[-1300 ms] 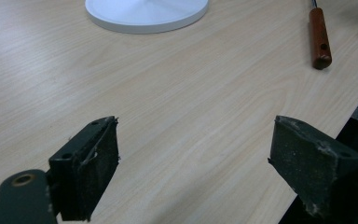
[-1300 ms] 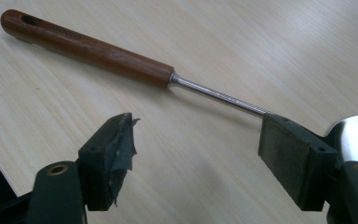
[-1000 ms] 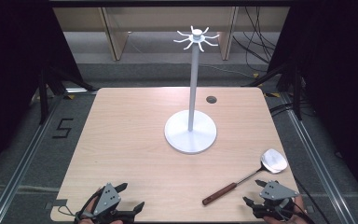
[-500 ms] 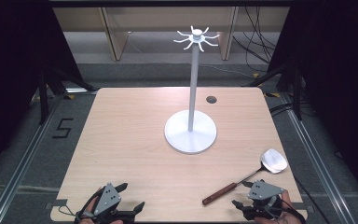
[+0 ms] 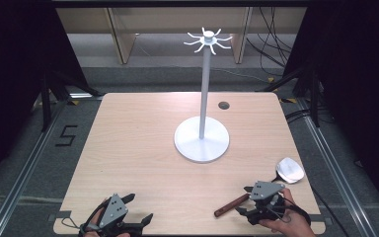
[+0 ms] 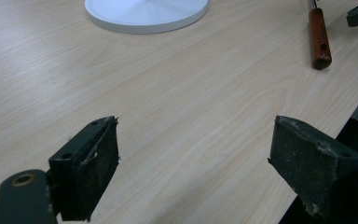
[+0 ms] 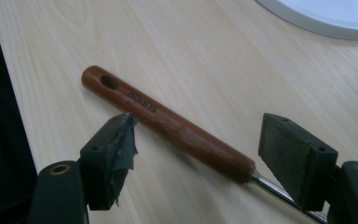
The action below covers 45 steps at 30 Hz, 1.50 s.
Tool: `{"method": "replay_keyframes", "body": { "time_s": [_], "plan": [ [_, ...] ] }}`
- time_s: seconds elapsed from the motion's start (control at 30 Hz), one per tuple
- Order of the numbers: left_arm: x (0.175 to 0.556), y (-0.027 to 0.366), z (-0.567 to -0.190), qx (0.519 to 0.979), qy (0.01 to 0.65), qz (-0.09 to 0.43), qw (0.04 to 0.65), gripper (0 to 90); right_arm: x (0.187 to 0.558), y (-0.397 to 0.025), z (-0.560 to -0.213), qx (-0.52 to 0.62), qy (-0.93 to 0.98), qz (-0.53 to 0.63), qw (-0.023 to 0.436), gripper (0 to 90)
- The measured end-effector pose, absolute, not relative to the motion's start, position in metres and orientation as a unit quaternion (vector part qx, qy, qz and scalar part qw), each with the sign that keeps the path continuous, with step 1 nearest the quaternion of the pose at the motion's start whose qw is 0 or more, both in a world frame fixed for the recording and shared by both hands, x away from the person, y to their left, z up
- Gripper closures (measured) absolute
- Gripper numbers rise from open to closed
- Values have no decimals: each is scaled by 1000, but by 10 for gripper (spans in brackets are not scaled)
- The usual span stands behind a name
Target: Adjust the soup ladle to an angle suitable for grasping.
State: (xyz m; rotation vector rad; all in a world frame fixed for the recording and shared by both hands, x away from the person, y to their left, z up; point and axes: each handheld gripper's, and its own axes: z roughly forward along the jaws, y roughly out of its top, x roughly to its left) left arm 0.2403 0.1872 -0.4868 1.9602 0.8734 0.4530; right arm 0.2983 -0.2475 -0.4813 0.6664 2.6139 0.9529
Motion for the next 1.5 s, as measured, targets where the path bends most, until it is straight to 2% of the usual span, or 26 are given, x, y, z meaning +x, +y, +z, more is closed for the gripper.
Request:
{"method": "replay_keyframes", "body": {
  "time_s": [0.23,0.83,1.1,1.33,1.4,1.5],
  "plan": [
    [241,187,-487,795,353,181,459,148,310,-236,-487,216,922,304,101,294],
    [240,186,-487,791,356,182,463,148,328,-217,-491,166,958,231,45,366],
    [240,186,-487,792,356,181,461,148,345,-197,-486,173,964,199,31,459],
    [240,187,-487,806,346,181,446,148,354,-183,-483,175,968,177,39,532],
    [239,185,-487,792,357,177,463,148,358,-177,-482,177,969,170,37,595],
    [240,185,-488,793,355,178,462,148,361,-175,-483,170,970,169,38,625]
  ]
}}
